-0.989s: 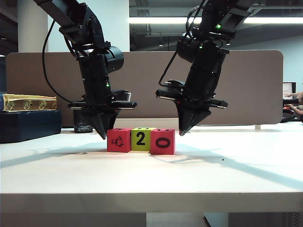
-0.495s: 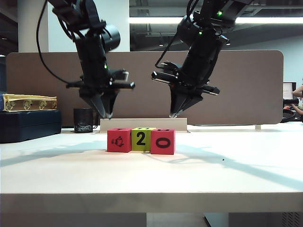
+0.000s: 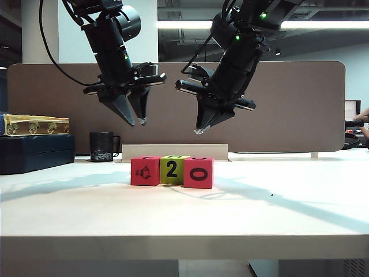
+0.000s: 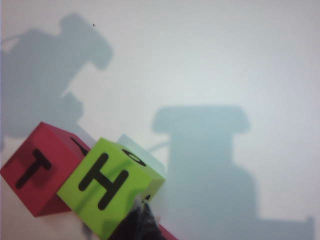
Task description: Select the appropriate blocks from the scattered letter blocks on the table and arrange them in a row to spell out "THU".
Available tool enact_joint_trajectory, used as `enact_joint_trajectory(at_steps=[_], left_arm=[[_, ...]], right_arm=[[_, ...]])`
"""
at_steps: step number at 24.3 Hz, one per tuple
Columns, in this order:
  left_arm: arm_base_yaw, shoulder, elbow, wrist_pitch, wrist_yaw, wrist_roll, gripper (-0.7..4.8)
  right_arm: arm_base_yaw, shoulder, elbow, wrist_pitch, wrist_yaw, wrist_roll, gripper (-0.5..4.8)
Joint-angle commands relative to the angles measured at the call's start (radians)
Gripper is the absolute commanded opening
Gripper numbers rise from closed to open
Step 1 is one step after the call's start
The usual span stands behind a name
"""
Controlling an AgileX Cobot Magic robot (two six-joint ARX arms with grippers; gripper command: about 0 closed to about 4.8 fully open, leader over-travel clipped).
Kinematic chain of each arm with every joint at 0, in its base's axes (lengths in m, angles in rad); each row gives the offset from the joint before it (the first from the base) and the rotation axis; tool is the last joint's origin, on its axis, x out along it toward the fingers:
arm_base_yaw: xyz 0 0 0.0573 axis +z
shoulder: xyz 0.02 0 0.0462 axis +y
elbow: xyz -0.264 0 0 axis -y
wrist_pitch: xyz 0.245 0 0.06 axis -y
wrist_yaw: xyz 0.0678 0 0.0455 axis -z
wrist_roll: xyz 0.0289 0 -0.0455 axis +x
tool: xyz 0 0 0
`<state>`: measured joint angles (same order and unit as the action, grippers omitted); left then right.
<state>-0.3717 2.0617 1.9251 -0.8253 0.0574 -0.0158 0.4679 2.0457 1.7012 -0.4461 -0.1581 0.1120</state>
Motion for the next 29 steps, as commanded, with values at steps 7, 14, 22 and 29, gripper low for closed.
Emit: enact_joint_trajectory(at_steps=[7,14,22,29], left_arm=[[0.0,0.026,0.003,0.161,0.159,0.0,-0.06],[-0.007,0.095,0.003,0.19,0.259,-0.021,-0.06],[-0.032,0.13,0.003,0.274,0.295,-0.048,-0.06],[-0.033,0.186,0.003,0.244,0.294,-0.047,-0.06]], right_arm=[[0.001,-0.01,0.005,-0.038,0.002,0.017,-0.05],[0.0,-0.09,0.005,-0.131,0.011,-0.004,-0.05],[0.001,-0.164,0.005,-0.26,0.044,-0.01,-0.05],[0.006,-0.168,0.005,-0.322,0.04,-0.016,-0.05]])
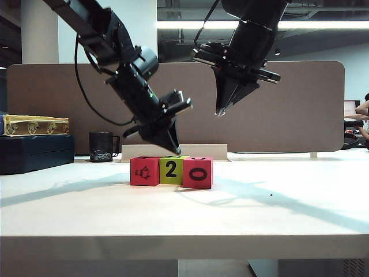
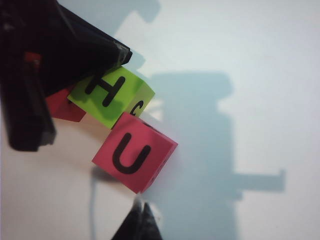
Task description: Select the appropriate blocks from the scattered letter blocks on the table and arrange them in a row to spell out "THU".
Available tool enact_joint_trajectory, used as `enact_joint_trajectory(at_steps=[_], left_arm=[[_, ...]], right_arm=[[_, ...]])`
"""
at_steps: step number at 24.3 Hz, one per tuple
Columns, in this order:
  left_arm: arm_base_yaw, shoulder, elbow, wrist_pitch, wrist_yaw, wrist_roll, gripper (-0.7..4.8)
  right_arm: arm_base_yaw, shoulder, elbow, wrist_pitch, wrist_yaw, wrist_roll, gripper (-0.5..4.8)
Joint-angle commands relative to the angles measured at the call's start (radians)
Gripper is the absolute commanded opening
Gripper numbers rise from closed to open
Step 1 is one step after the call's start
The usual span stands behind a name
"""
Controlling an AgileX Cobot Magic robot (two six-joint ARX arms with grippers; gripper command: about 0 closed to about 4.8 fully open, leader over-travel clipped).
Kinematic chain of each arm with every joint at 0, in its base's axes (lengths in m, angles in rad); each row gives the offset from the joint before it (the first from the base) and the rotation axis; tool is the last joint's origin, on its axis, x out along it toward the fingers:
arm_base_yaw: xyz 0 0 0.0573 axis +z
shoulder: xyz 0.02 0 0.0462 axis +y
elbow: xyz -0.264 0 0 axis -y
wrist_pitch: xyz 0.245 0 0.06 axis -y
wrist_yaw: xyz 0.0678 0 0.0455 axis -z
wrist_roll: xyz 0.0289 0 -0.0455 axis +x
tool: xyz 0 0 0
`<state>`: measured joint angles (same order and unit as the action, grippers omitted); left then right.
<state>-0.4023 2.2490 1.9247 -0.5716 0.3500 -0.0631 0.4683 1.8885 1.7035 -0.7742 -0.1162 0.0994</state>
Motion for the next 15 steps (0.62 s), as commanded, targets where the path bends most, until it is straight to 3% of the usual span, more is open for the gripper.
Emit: enact_joint_trajectory(at_steps=[1,15], left_arm=[[-0.002,-0.001,0.003,-0.014,0.002,0.005,-0.06],[-0.002,-0.001,0.003,-0.094,0.002,0.031,-0.06]], right_arm=[[0.005,-0.011,0.003,0.008,-0.002,-0.003,-0.05],[0.006,-0.011,0.003,0.035,-0.001,-0.007,-0.05]])
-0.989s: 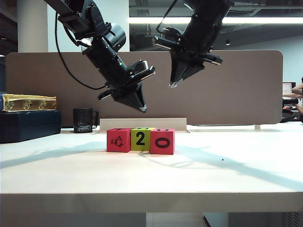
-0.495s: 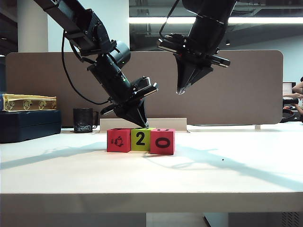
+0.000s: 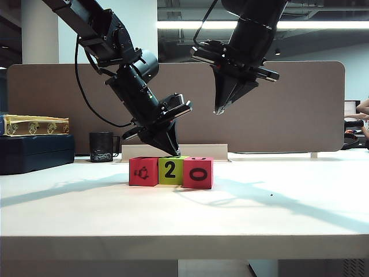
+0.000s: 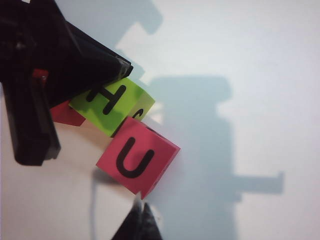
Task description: Select the appropriate blocks from the scattered letter blocks on the table and arrange them in a row to spell out "THU".
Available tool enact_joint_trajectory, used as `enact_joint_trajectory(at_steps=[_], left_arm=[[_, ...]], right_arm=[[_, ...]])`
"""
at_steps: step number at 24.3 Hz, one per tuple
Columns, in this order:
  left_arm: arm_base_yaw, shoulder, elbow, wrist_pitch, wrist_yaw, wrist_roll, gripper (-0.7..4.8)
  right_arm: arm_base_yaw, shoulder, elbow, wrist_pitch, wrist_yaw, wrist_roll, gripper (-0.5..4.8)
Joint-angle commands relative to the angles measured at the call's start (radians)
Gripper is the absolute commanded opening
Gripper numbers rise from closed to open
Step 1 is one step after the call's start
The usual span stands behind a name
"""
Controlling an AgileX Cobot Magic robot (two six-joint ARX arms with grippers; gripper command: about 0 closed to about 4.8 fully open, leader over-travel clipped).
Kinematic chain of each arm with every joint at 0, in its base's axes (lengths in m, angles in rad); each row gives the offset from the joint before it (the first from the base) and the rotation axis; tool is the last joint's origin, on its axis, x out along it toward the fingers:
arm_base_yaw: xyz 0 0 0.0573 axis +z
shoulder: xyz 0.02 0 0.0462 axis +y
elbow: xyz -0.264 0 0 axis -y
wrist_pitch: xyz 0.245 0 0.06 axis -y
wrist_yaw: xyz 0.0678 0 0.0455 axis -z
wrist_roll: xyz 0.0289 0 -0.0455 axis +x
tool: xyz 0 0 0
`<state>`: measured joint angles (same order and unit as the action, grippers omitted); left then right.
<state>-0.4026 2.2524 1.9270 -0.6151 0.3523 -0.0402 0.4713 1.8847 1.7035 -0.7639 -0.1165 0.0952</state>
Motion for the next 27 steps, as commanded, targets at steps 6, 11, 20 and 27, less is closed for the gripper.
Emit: enact_joint_trajectory(at_steps=[6,11,20,27], left_arm=[[-0.002,-0.005,0.002,-0.11,0.004,0.011,-0.06],[-0.003,-0.007,0.002,-0.144,0.007,0.032,-0.06],[-0.048,-0.008,0.002,-0.157,0.006,0.056,-0.06],[-0.04,-0.009,0.08,-0.146,-0.066,0.048,1.27]], right_arm=[[0.003,-0.007,0.003,0.035,0.003,-0.003,-0.05],[0.003,-0.007,0.003,0.036,0.003,-0.003,-0.05],[0.003,-0.007,0.003,0.036,0.007,-0.002,-0.05],[0.003,-0.007,0.003,0.035,0.007,-0.002,-0.05]])
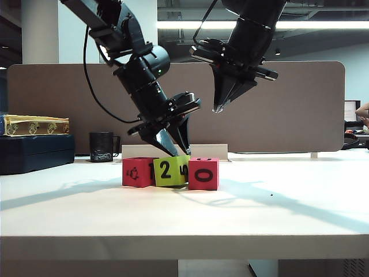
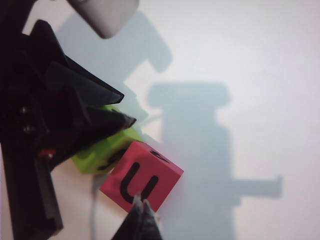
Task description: Select the appropriate blocks from the scattered letter blocks on the table and arrange them in a row to spell out "THU".
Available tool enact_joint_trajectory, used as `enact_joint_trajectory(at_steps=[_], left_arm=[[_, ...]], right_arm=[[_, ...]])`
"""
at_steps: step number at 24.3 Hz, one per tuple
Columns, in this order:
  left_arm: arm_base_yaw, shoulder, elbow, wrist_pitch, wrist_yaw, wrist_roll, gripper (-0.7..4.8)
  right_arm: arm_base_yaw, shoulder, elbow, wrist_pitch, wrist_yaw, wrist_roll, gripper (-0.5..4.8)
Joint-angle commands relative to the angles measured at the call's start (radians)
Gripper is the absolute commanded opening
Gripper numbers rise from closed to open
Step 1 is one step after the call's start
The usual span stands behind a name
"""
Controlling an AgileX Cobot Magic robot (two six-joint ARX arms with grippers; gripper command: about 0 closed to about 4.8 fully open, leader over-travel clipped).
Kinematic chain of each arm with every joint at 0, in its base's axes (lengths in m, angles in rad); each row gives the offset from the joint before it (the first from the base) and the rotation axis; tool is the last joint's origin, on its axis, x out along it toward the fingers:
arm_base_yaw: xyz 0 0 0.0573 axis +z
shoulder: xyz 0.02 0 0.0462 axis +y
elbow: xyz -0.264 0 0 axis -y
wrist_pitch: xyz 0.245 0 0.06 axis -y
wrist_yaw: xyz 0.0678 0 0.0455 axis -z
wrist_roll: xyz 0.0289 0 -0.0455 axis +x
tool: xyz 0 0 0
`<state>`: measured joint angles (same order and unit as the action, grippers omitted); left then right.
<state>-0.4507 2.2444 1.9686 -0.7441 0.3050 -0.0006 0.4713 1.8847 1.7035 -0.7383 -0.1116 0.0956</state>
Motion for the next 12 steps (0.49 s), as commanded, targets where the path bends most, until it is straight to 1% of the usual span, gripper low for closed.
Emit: enact_joint_trajectory(at_steps=[1,5,7,8,10,11,12], left_arm=[[0.012,-0.001,0.062,-0.029,-0.032,0.01,1.27],[0.026,-0.001,0.129,-0.064,-0.041,0.026,1.29],[0.046,-0.001,0.164,-0.104,-0.084,0.035,1.28],[0.067,-0.001,0.173,-0.128,-0.119,0.04,1.17],[0.091,-0.001,0.174,-0.154,-0.138,0.046,1.15],[0.108,-0.001,0.173,-0.179,-0.147,0.046,1.02],[0.121,-0.001,0.173,-0.202,-0.156,0.046,0.74]], right_arm=[[0.003,-0.007,0.003,0.009,0.007,-0.002,-0.05],[0.003,-0.006,0.002,0.009,0.025,0.006,-0.05],[0.003,0.003,0.0,0.006,0.067,0.01,-0.05],[0.002,0.014,0.0,0.002,0.068,0.01,-0.05],[-0.001,0.033,0.0,-0.007,0.069,0.01,-0.05],[-0.003,0.045,0.0,-0.016,0.069,0.01,-0.05],[-0.003,0.055,0.0,-0.022,0.069,0.011,-0.05]])
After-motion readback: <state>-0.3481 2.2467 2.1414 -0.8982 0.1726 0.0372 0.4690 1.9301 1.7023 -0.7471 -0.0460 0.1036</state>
